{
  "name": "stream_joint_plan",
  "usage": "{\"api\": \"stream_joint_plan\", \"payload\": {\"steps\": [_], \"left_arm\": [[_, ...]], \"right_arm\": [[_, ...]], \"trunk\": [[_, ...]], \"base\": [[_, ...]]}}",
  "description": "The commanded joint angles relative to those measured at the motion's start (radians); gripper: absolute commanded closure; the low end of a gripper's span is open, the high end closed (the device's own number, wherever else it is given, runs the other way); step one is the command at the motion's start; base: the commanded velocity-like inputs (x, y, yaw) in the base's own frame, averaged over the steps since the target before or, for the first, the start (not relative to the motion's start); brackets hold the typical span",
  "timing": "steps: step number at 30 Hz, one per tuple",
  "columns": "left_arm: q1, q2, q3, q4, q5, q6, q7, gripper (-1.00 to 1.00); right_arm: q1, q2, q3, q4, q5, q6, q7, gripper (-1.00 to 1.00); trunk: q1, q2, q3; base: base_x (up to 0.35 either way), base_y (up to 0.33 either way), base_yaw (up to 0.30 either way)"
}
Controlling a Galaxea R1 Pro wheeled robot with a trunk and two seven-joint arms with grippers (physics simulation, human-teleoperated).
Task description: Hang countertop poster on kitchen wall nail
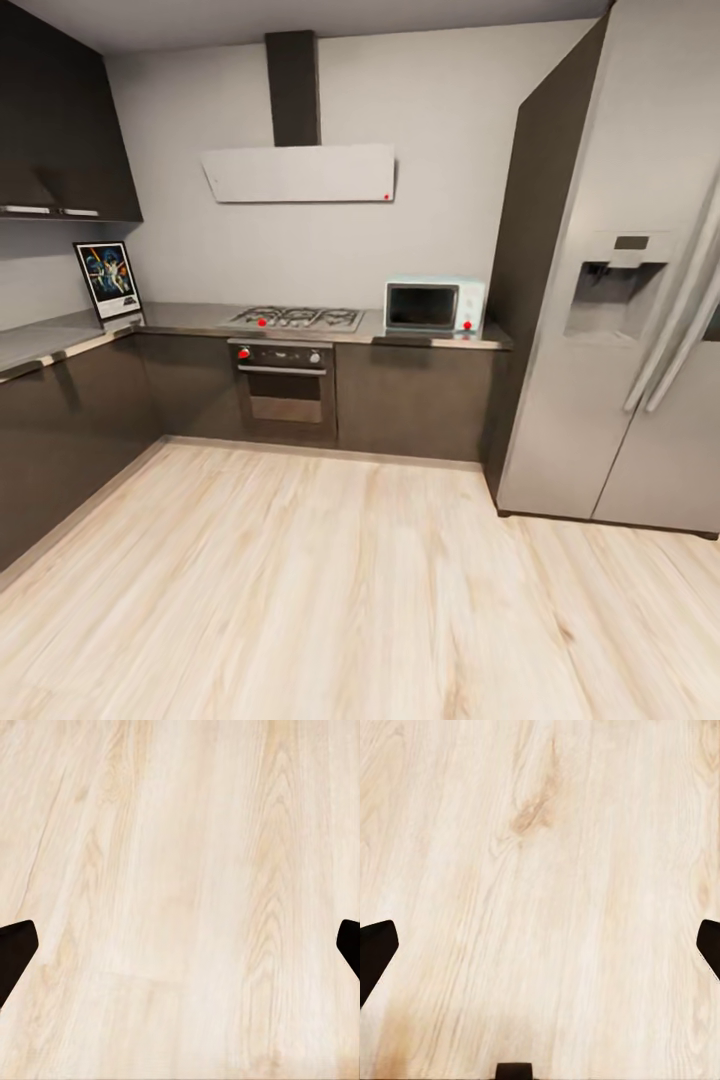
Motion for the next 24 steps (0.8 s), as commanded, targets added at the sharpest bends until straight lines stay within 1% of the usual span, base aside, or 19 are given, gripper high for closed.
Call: {"api": "stream_joint_plan", "payload": {"steps": [1, 7, 11, 16, 24], "left_arm": [[0.001, 0.0, 0.001, -0.001, 0.0, -0.001, 0.0, -1.0], [0.001, 0.0, 0.001, -0.001, 0.0, -0.001, 0.0, -1.0], [0.001, 0.0, 0.001, -0.001, 0.0, -0.001, 0.0, -1.0], [0.001, 0.0, 0.001, -0.001, 0.0, -0.001, 0.0, -1.0], [0.001, 0.0, 0.001, -0.001, 0.0, -0.001, 0.0, -1.0]], "right_arm": [[0.0, 0.0, 0.0, 0.001, 0.001, -0.004, 0.0, -1.0], [-0.001, 0.0, -0.001, 0.0, 0.0, -0.004, -0.001, -1.0], [-0.001, 0.0, -0.002, 0.0, 0.0, -0.004, -0.001, -1.0], [-0.001, 0.002, -0.004, -0.001, -0.001, -0.006, -0.003, -1.0], [-0.001, 0.003, -0.005, -0.001, -0.001, -0.007, -0.005, -1.0]], "trunk": [[0.001, 0.0, -0.001], [0.001, 0.0, -0.001], [0.001, 0.0, -0.001], [0.001, 0.0, -0.001], [0.001, 0.0, -0.001]], "base": [[0.334, 0.0, 0.002], [0.334, 0.0, 0.007], [0.334, 0.0, 0.119], [0.334, 0.0, 0.234], [0.334, 0.0, 0.284]]}}
